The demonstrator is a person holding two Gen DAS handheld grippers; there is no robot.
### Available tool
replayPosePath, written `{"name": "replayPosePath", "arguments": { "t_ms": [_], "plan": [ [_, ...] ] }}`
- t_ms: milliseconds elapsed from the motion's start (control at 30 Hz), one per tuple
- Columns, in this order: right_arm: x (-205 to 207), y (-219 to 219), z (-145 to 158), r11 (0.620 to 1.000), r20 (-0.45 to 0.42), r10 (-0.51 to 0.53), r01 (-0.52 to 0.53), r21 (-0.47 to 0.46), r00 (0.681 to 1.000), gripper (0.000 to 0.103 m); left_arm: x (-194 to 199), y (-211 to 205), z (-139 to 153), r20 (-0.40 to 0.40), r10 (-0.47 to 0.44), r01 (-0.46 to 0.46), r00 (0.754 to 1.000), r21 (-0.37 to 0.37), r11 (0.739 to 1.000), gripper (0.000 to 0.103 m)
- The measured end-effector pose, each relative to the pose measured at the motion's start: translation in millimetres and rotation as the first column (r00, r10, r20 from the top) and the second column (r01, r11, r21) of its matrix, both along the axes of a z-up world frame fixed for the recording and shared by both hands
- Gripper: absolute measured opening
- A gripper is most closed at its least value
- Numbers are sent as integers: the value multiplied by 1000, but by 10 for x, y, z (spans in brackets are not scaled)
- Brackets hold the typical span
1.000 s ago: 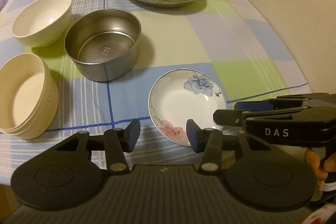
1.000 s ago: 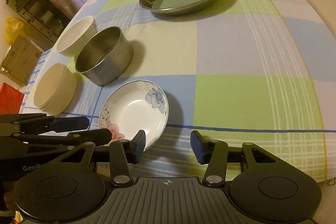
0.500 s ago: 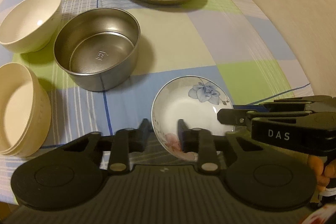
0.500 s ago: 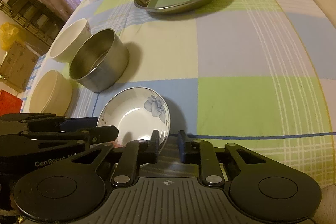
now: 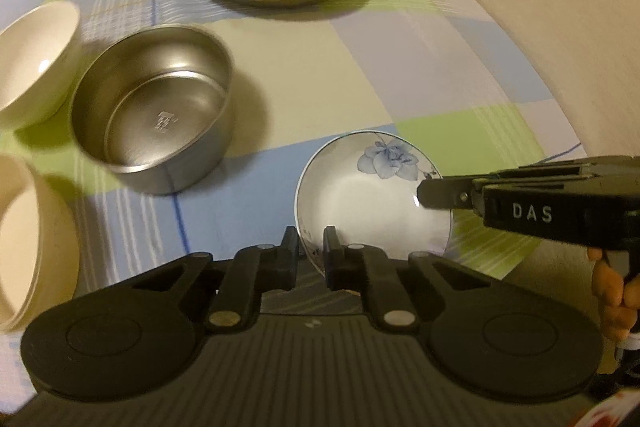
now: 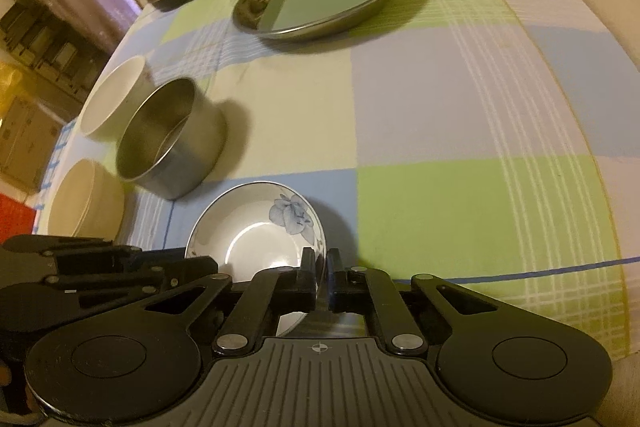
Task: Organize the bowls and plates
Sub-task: 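Carry the floral dish with the left tool onto the green plate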
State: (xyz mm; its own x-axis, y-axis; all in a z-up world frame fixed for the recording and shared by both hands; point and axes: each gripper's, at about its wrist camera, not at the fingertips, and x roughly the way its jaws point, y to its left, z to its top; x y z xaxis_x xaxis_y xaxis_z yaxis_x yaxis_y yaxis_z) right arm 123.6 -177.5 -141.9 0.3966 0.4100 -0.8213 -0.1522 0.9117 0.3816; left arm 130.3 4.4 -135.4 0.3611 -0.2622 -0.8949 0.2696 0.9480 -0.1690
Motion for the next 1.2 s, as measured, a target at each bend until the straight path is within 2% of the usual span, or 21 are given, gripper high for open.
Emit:
{"name": "replayPosePath", "arguments": {
  "t_ms": [600,1000,1200],
  "plan": [
    [330,-340,262,984,27,-176,176,23,984,5,637,-268,261,75,-144,146,987,-16,989,11],
    [959,-213,538,983,107,-184,180,41,977,5,1241,-143,518,170,-116,120,979,-14,993,11],
    [1319,-81,579,986,131,-168,164,41,977,5,1585,-39,569,183,-84,88,980,-16,996,11]
  ]
}}
